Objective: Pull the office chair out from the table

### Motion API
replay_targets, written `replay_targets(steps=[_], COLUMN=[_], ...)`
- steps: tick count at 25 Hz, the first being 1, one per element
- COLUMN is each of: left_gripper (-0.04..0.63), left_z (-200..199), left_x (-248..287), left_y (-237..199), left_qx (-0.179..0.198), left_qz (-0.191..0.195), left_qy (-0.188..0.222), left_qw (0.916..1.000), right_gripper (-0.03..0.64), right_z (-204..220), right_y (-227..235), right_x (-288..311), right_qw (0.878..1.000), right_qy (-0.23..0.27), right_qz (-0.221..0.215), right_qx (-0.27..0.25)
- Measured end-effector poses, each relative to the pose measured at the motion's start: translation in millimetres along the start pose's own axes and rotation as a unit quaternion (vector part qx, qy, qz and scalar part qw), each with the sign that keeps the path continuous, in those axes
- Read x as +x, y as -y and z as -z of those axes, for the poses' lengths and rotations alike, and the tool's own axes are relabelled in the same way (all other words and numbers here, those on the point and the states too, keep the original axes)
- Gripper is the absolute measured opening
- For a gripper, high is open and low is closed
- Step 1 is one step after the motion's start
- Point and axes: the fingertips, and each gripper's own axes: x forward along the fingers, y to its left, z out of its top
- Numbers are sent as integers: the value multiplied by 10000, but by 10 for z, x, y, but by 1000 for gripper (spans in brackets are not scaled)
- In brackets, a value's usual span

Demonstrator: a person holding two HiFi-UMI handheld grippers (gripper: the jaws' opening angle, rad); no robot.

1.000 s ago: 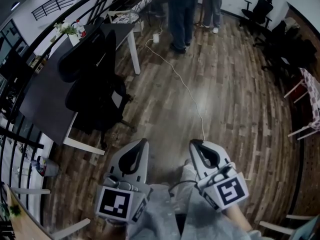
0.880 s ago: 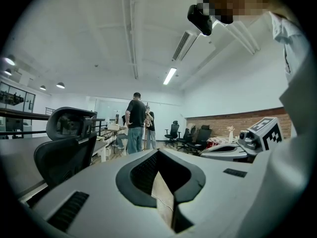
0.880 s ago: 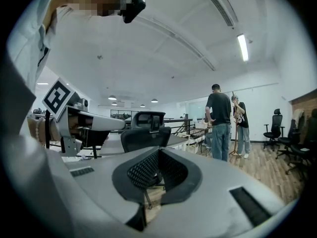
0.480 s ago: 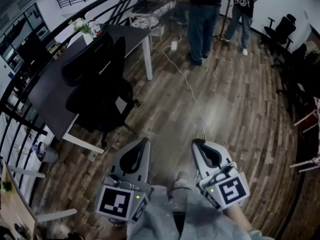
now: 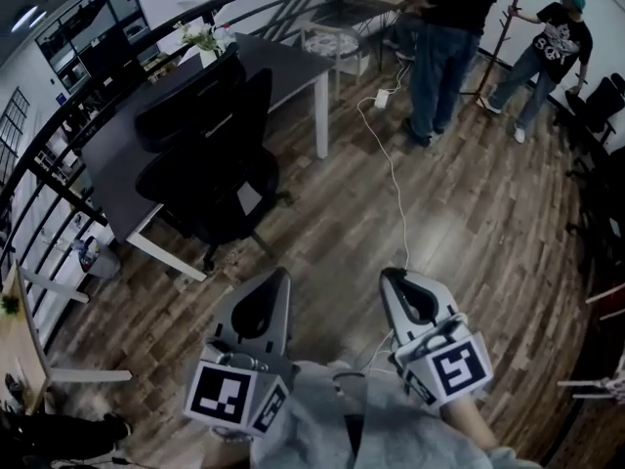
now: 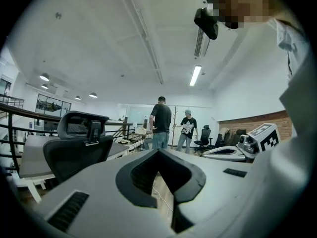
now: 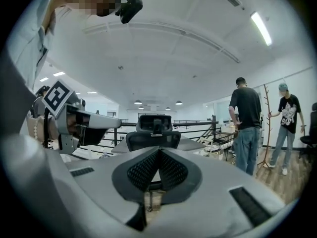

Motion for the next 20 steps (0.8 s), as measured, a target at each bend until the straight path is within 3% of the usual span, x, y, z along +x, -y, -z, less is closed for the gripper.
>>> replay_targets(steps=[9, 20], left_gripper=[12, 12], left_z=[47, 37], left_x=[144, 634], left_y=[33, -190], left_qx=[110, 41], left_qz=[-444, -451], left_qy=[-75, -43], left_qw=[9989, 9990], right_gripper=[3, 3], right_z=[100, 85], right_y=[235, 502], right_x=[119, 573], right_qw=[9995, 9991], right_qy=[-8, -20], right_qz=[-290, -422], right_qx=[142, 9])
